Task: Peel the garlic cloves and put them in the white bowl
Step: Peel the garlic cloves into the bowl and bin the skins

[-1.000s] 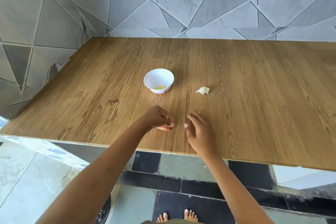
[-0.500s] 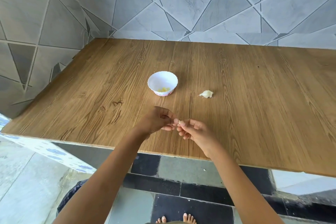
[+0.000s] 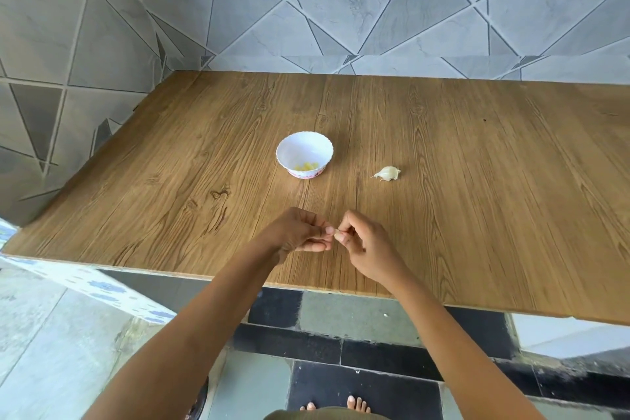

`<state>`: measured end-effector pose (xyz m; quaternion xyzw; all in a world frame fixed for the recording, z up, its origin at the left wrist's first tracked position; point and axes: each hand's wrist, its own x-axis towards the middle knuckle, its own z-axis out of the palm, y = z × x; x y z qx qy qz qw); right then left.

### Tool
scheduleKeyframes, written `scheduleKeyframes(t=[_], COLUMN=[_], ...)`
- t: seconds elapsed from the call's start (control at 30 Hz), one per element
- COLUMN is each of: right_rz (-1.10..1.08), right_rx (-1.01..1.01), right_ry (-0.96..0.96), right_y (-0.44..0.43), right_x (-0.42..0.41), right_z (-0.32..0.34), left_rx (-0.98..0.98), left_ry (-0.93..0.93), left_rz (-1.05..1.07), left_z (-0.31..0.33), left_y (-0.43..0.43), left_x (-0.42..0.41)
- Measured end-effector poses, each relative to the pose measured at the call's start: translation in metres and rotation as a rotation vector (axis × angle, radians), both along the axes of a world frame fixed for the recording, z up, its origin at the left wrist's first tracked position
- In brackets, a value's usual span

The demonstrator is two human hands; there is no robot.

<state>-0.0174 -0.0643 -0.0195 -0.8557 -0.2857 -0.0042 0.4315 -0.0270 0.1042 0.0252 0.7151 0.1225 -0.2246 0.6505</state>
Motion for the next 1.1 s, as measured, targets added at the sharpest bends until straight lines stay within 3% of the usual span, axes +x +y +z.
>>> scheduleKeyframes(t=[0.13, 0.2, 0.33, 0.43, 0.57, 0.67, 0.8, 0.9, 1.1], right_rz=[-0.076, -0.120, -0.199, -0.271, -0.341, -0.381, -0.404, -0.396, -0.357], right_rx=[0.204, 0.323, 0.507, 0.674, 0.647, 0.612, 0.452, 0.495, 0.532], right_ry=[0.544, 0.722, 0.873, 0.978, 0.935, 0.704, 0.407, 0.451, 0.592], right_y=[0.000, 0.000, 0.002, 0.003, 0.004, 0.007, 0.012, 0.014, 0.010], right_x=[-0.003, -0.001, 0.002, 0.003, 0.001, -0.003, -0.007, -0.008, -0.005], right_z=[0.007, 0.012, 0.018, 0.020, 0.019, 0.013, 0.002, -0.001, 0.002], left_rx=[0.132, 0.211, 0.348, 0.327, 0.211, 0.059, 0.088, 0.104, -0.110], left_ry=[-0.185, -0.312, -0.592, -0.654, -0.545, -0.408, -0.312, -0.265, -0.143], left_rz=[0.018, 0.012, -0.018, -0.016, 0.037, 0.126, 0.187, 0.190, 0.214], left_z=[-0.010, -0.014, -0.021, -0.025, -0.024, -0.020, -0.020, -0.021, -0.018], left_y=[-0.007, -0.008, -0.005, -0.003, -0.007, -0.012, -0.016, -0.016, -0.013], left_x=[-0.002, -0.002, -0.004, -0.004, -0.004, -0.005, -0.002, 0.000, -0.001])
